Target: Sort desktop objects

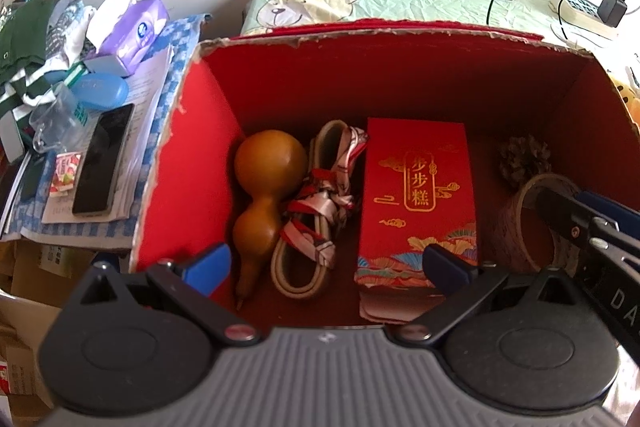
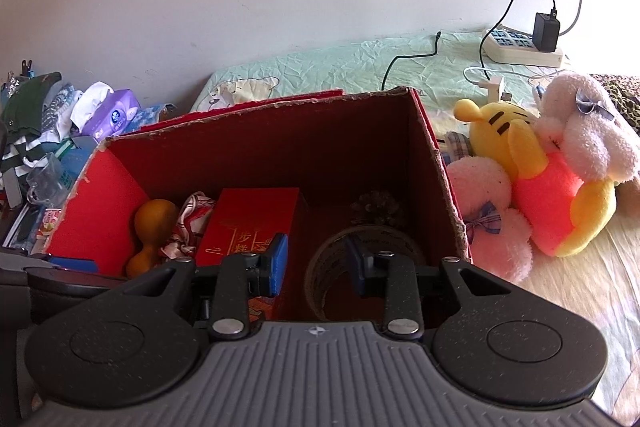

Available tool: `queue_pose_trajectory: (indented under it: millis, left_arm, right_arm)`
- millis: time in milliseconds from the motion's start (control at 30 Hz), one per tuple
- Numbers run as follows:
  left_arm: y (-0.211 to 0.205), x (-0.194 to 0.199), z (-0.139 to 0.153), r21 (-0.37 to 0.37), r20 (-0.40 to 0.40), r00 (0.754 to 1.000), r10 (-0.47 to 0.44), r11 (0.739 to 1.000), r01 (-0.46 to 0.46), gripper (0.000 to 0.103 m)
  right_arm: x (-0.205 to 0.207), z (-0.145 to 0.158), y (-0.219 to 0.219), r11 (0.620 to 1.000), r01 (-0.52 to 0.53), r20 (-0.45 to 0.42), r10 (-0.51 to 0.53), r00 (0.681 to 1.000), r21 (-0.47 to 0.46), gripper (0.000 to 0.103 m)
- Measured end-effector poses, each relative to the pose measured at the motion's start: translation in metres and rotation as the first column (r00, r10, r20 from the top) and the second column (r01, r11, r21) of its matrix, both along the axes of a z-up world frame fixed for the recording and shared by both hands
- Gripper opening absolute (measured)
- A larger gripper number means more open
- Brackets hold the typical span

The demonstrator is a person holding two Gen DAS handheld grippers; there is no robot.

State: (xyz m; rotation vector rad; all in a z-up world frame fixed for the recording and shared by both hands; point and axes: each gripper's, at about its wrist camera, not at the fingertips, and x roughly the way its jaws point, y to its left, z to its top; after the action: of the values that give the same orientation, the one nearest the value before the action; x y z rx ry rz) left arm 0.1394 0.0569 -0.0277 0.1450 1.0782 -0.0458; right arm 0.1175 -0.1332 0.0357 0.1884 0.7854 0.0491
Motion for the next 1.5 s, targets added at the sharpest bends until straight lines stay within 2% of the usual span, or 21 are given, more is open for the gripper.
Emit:
queue_pose_trajectory:
  millis: [300,633,1133,1500]
  left_arm:
    - [0.003,0.004,-0.004,-0.01,0.006,1.0,-0.003,1.0,0.003,0.102]
    - [0.0,0.006,-0.007,0.035,0.029,1.0,0.01,0.999,-0.011,0.102]
    - [-0.008,0.007,-0.012,0.06,0.025,1.0,0.005,0.998,-0.006,0.102]
    - [-0.01,0.007,-0.013,0.067,0.022,1.0,-0.008,0.998,0.006,0.102]
  right_arm:
    - [0.007,-0.006,0.001,1.0,0.003,-0.026,-0.003,1.0,-0.003,0.034]
    - [0.017,-0.013,0.0,1.0,-0.014,-0.033,0.014,0.999,-0.001,0.033]
    - [0.022,-0.014,-0.002,0.998,-0.052,-0.031,0.053,0.998,0.026,0.031]
    - [0.021,-0.014,0.0,0.998,-0.058,-0.013,0.059,0.998,0.006,0.031]
